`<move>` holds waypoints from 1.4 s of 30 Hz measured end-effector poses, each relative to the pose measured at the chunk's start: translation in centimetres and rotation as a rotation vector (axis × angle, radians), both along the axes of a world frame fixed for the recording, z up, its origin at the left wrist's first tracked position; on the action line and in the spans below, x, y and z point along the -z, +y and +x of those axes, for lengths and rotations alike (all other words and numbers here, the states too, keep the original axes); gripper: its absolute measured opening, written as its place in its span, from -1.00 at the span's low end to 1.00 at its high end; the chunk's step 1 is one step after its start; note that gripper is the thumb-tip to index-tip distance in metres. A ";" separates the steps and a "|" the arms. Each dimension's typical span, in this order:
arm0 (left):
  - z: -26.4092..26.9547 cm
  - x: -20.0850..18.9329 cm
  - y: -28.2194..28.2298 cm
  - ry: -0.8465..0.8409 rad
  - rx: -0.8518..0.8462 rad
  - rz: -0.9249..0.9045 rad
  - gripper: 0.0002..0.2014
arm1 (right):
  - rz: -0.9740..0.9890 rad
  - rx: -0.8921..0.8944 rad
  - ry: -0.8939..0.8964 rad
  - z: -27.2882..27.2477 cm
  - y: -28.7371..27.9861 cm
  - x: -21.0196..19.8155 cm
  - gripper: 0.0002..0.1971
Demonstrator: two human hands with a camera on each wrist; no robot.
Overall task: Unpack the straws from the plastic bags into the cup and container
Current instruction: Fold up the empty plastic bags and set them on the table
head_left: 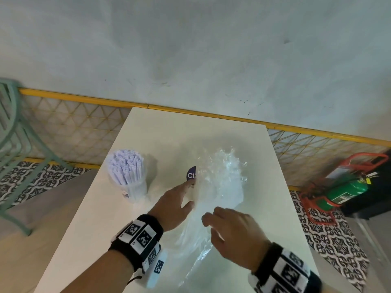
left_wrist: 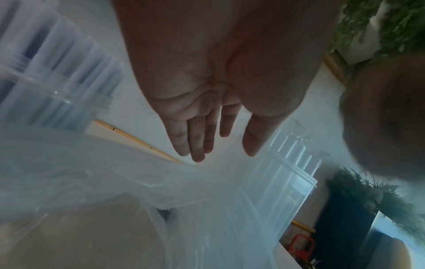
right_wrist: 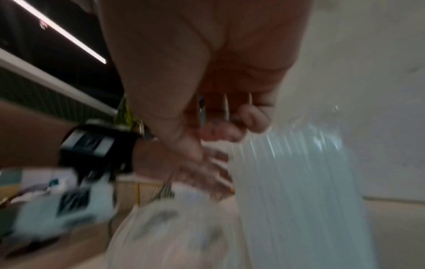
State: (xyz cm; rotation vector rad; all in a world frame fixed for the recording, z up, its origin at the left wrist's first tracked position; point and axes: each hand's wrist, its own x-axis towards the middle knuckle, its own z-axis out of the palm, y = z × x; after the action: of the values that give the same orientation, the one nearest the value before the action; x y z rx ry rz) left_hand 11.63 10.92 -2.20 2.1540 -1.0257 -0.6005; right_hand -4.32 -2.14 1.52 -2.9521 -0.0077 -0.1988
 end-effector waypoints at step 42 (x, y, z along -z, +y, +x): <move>5.7 -14.1 9.2 0.443 -0.420 -0.689 -0.56 | 1.504 0.028 -0.412 5.5 3.7 -6.5 -0.40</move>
State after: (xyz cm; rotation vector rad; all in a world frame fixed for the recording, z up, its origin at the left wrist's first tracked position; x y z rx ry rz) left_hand 17.33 20.10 11.89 1.4648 -0.4227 -0.4098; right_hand 1.19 1.57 8.05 -1.3878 0.0863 -0.5159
